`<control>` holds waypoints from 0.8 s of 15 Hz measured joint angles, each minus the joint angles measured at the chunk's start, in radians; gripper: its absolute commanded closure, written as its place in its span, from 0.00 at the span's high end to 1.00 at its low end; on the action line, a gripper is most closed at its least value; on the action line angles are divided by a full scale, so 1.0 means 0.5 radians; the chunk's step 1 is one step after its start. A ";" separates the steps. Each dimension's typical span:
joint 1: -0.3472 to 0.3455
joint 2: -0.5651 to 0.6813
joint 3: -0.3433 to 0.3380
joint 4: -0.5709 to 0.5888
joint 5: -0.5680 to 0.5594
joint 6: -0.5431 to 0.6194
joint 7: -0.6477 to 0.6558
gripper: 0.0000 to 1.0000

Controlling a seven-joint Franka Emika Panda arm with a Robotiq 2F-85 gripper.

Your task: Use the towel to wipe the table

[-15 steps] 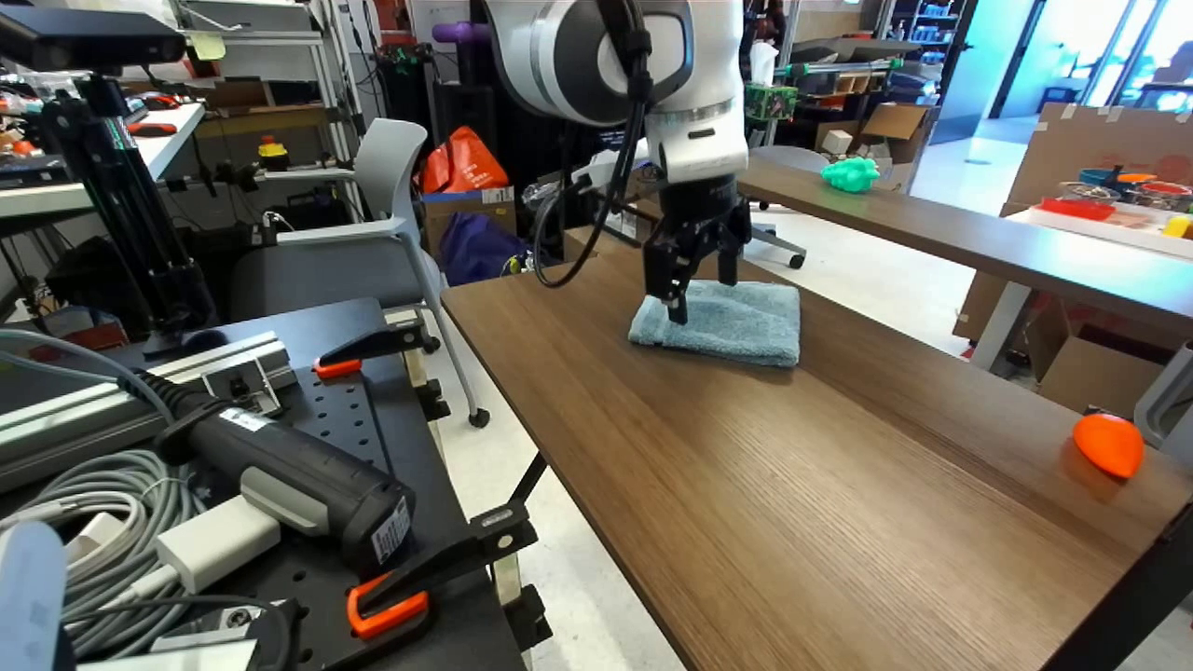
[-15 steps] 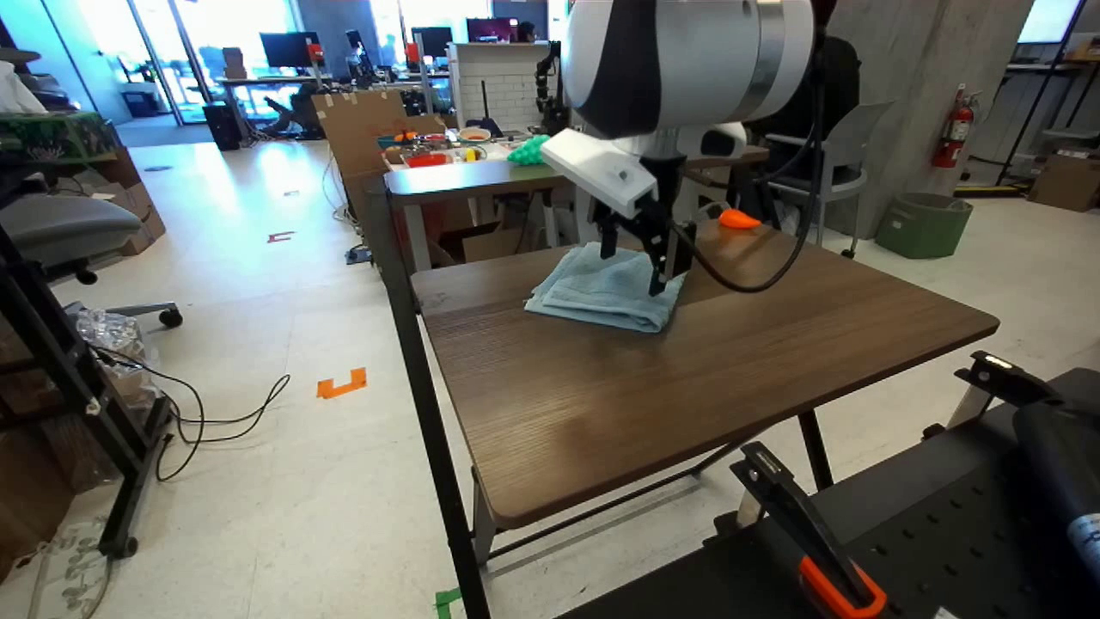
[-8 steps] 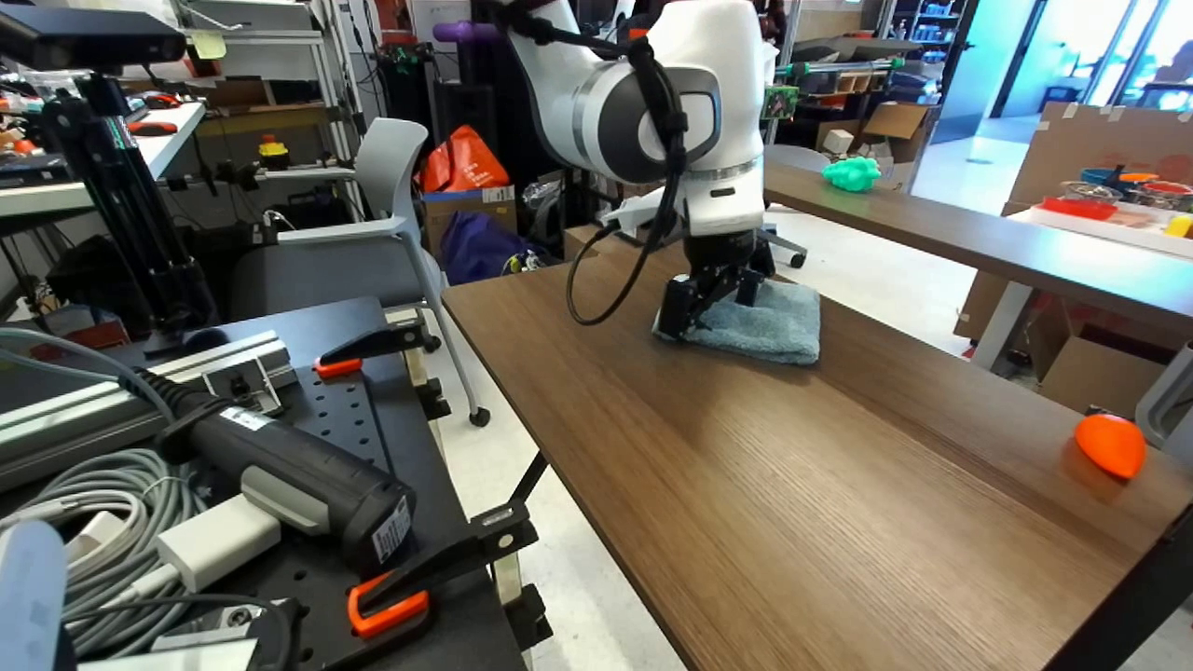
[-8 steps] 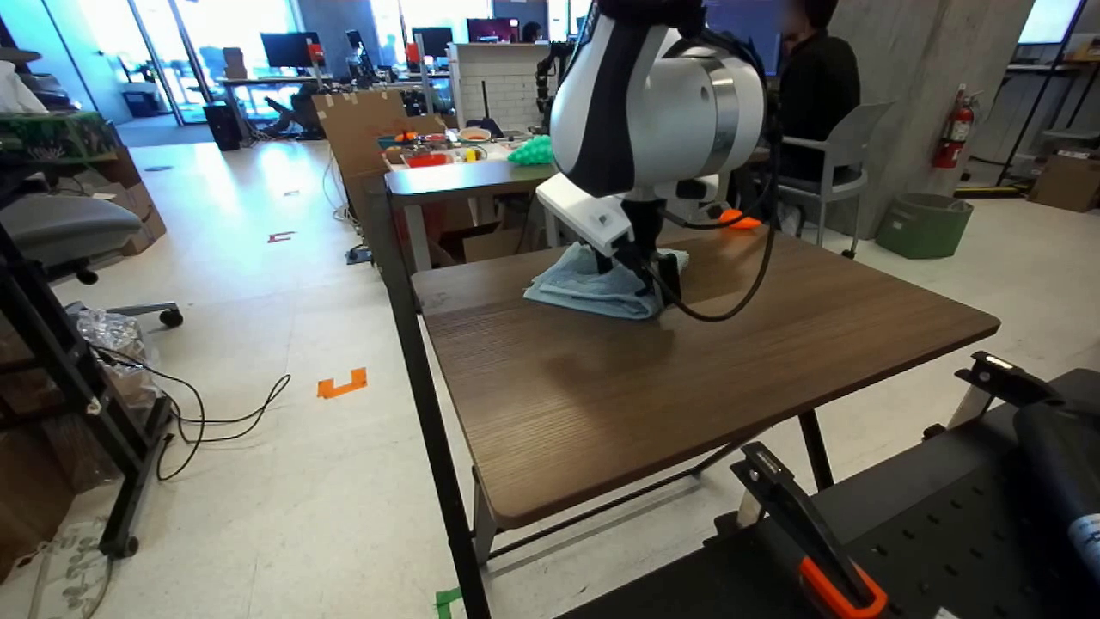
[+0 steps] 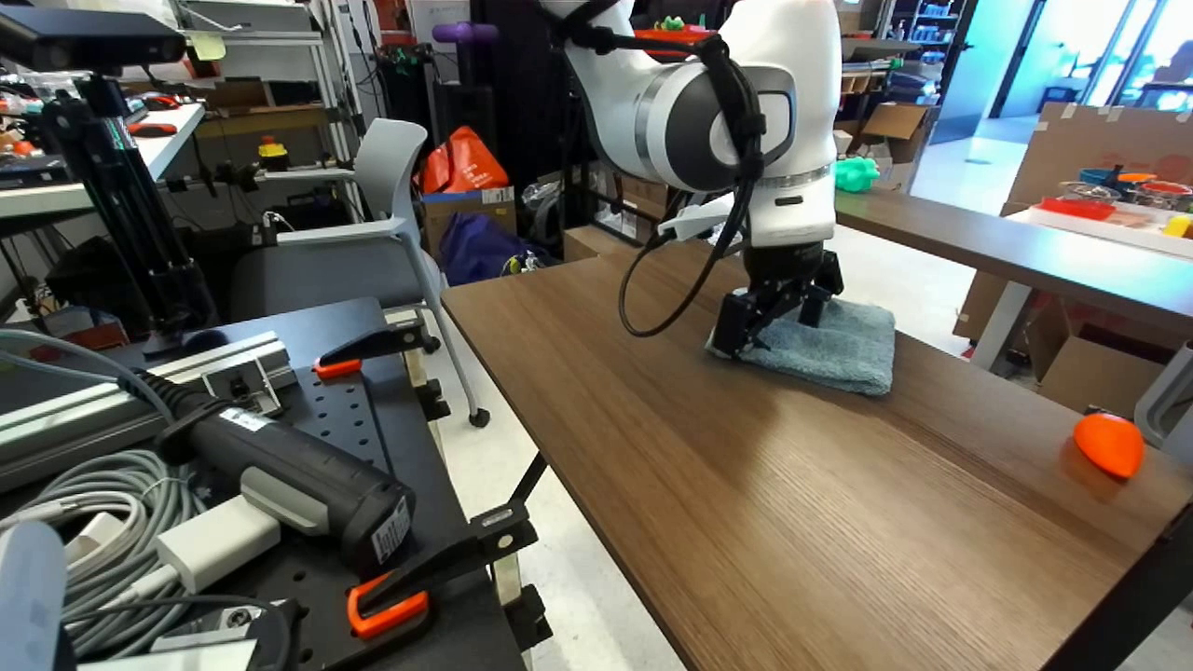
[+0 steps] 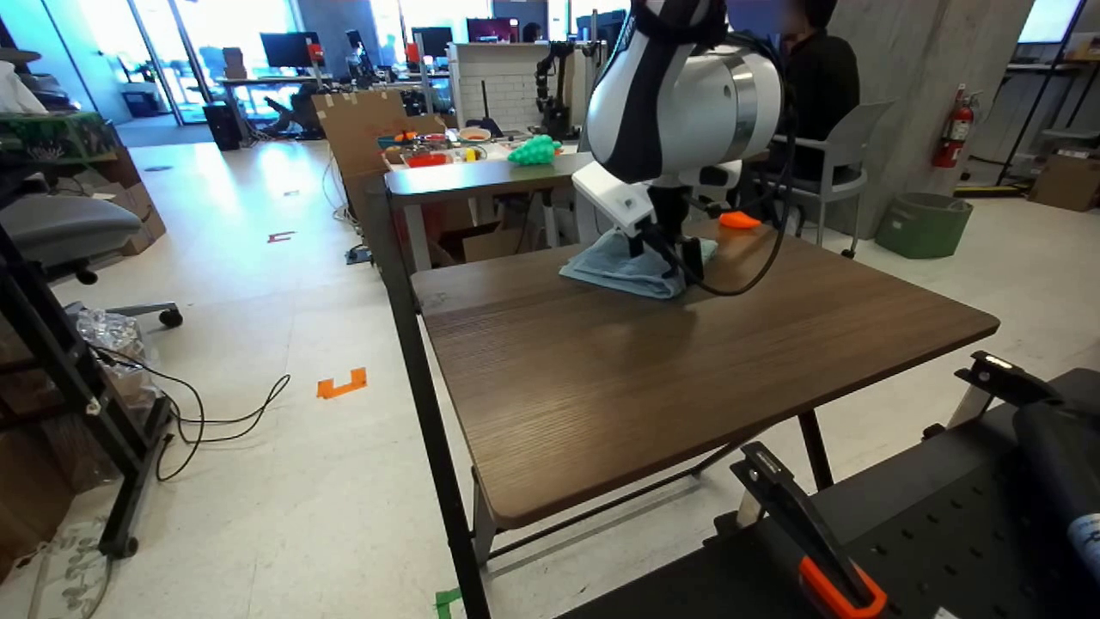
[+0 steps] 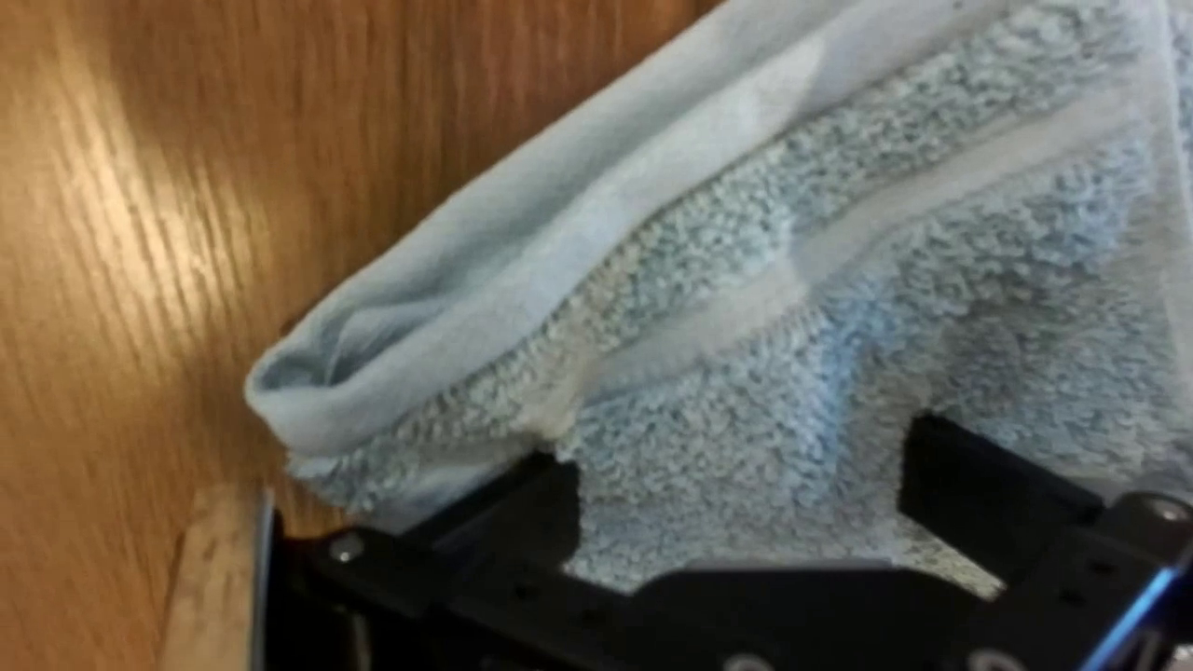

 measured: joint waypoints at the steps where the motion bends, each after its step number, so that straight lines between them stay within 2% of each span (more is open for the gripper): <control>1: 0.007 -0.004 -0.008 -0.011 -0.031 -0.008 0.001 1.00; 6: 0.055 -0.049 -0.100 -0.130 -0.134 -0.025 0.044 1.00; 12: 0.055 -0.080 -0.114 -0.193 -0.155 -0.026 0.044 1.00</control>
